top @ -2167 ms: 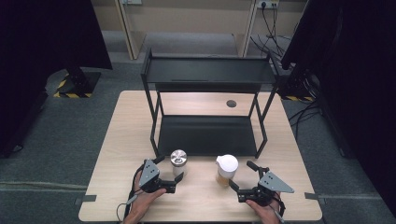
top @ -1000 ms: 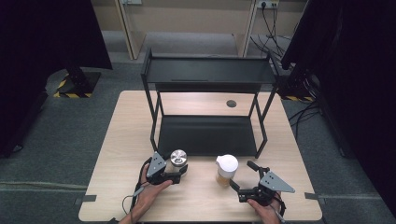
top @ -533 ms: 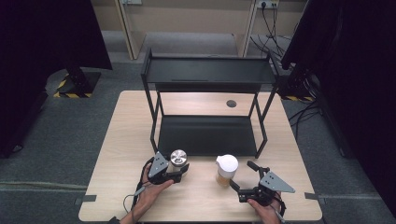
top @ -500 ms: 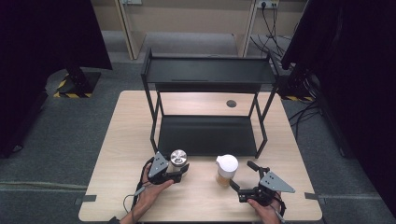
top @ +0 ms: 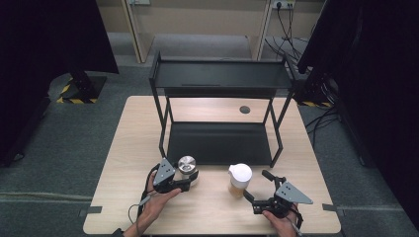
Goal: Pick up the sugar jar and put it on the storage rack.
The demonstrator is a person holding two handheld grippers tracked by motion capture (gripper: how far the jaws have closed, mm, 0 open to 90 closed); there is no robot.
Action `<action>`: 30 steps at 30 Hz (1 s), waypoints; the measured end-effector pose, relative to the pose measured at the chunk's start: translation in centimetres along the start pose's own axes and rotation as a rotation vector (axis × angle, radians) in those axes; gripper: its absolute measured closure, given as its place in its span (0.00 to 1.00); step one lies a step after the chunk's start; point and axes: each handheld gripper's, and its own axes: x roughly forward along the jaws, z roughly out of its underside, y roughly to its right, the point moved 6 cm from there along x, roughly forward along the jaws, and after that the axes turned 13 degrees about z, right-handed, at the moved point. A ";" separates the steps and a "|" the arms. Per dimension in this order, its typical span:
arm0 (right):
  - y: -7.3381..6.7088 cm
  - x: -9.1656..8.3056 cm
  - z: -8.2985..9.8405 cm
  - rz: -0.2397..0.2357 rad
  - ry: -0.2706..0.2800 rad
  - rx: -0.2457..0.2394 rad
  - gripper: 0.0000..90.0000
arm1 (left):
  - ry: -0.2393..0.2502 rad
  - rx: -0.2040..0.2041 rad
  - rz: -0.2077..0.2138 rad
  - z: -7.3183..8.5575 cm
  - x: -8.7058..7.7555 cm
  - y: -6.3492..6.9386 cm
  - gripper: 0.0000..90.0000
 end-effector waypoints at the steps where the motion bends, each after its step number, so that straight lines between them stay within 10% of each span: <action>1: 0.0 0.0 0.0 0.000 0.000 0.001 0.01 | 0.000 0.003 0.002 -0.2 -0.1 0.0 0.34; 30: 0.1 0.1 0.1 0.002 0.002 0.008 0.01 | 0.053 0.046 0.062 -7.3 -2.1 -0.9 0.34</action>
